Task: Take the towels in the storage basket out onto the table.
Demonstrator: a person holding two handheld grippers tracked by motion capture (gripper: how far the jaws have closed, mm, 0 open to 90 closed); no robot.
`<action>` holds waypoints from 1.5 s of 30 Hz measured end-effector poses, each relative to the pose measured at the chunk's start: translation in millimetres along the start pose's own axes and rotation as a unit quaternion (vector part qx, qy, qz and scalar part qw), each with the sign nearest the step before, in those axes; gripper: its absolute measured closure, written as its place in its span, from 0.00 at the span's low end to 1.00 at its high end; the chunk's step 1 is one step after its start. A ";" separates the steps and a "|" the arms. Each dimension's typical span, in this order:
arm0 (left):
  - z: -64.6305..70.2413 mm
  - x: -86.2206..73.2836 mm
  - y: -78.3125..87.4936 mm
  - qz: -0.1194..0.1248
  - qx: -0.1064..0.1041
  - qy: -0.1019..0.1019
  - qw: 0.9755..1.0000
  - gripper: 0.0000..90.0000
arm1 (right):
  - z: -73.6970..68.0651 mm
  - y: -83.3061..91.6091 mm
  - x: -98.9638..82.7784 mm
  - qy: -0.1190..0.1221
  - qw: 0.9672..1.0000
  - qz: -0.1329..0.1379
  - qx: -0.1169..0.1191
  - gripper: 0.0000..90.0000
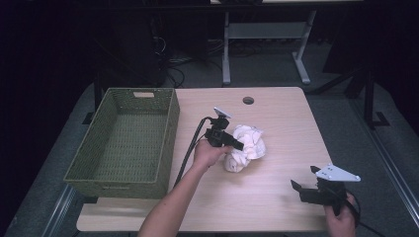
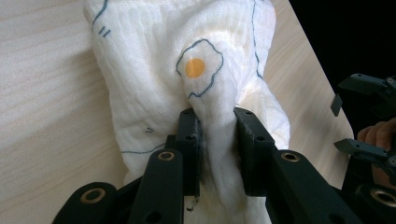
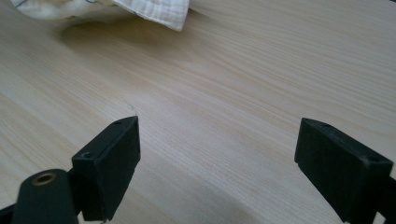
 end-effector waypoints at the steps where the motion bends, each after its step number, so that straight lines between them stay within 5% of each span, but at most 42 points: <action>1: -0.2 -0.3 -1.1 0.004 -0.001 0.010 1.000 0.80 | 0.0 -0.2 -0.1 0.000 1.000 -0.001 0.000 0.15; 17: -1.2 -1.5 -7.4 0.021 0.005 0.017 1.000 0.75 | -0.6 -1.2 -1.4 0.001 1.000 -0.004 0.002 0.15; 29: -0.4 0.1 -0.9 0.038 0.009 0.020 0.999 0.60 | -1.2 -1.6 -2.6 -0.001 1.000 -0.008 0.002 0.15; 45: 8.2 -5.3 19.0 0.053 0.000 -0.022 0.998 0.46 | -1.5 -2.3 -3.9 -0.001 1.000 -0.010 0.000 0.15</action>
Point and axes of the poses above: each handheld gripper's, and its own axes: y roughly backward along the jaws, x roughly out of its top, z roughly to its right, the point moved 5 cm from there along -y, roughly forward along the jaws, and after that the axes turned 10 degrees about z, right-handed, at the moved point
